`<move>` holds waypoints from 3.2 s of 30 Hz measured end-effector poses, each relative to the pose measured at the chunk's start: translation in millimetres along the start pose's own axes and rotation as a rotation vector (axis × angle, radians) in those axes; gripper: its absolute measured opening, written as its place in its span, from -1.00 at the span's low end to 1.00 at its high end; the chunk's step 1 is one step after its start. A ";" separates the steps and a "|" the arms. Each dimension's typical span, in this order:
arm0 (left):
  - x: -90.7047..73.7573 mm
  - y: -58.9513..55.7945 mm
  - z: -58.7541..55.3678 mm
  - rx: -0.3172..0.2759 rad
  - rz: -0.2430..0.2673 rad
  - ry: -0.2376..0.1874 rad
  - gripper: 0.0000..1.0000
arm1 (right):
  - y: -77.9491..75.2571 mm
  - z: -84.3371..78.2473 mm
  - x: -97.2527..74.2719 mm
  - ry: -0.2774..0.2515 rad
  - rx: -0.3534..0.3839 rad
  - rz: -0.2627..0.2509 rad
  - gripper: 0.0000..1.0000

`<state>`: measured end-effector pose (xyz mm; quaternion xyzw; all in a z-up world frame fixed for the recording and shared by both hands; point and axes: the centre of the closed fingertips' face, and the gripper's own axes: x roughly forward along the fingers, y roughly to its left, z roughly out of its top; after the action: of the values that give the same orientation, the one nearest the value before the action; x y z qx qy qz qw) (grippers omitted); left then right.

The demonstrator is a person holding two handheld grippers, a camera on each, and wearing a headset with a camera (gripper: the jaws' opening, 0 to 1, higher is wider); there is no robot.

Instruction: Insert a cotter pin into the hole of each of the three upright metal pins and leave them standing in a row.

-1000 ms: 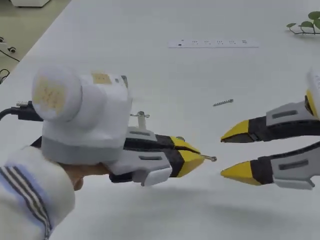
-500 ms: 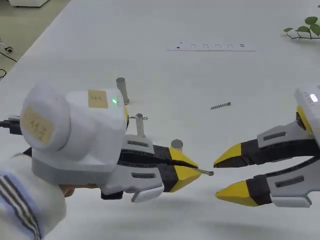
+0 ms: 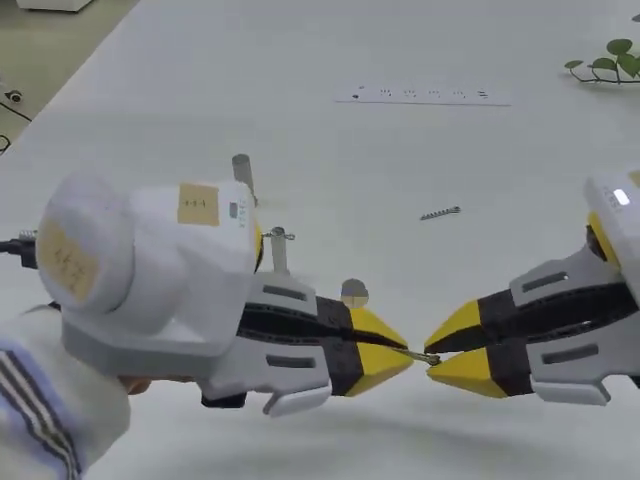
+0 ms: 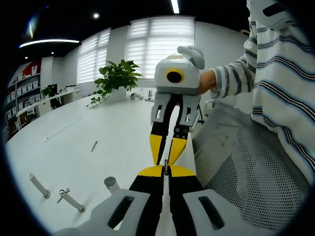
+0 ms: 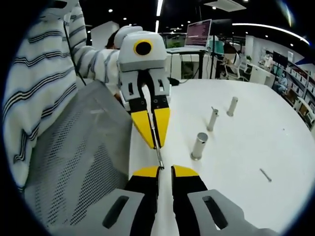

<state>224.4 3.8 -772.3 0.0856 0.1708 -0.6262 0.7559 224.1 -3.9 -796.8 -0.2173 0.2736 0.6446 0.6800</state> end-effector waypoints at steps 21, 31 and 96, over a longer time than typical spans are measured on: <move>-1.8 -13.1 -18.2 0.018 -0.058 0.078 -0.99 | 21.6 1.5 1.0 0.001 -0.008 0.099 -0.89; -1.8 -14.1 -20.7 0.023 -0.067 0.092 -0.99 | 23.5 2.8 0.4 0.006 -0.005 0.108 -0.90; -15.9 62.4 -58.7 -0.197 0.265 0.021 -0.19 | -37.8 -18.9 0.9 0.067 0.097 -0.047 -0.94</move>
<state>274.0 51.1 -826.1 0.0395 0.2265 -0.5005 0.8346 260.0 -18.2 -813.9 -0.2120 0.3221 0.6068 0.6951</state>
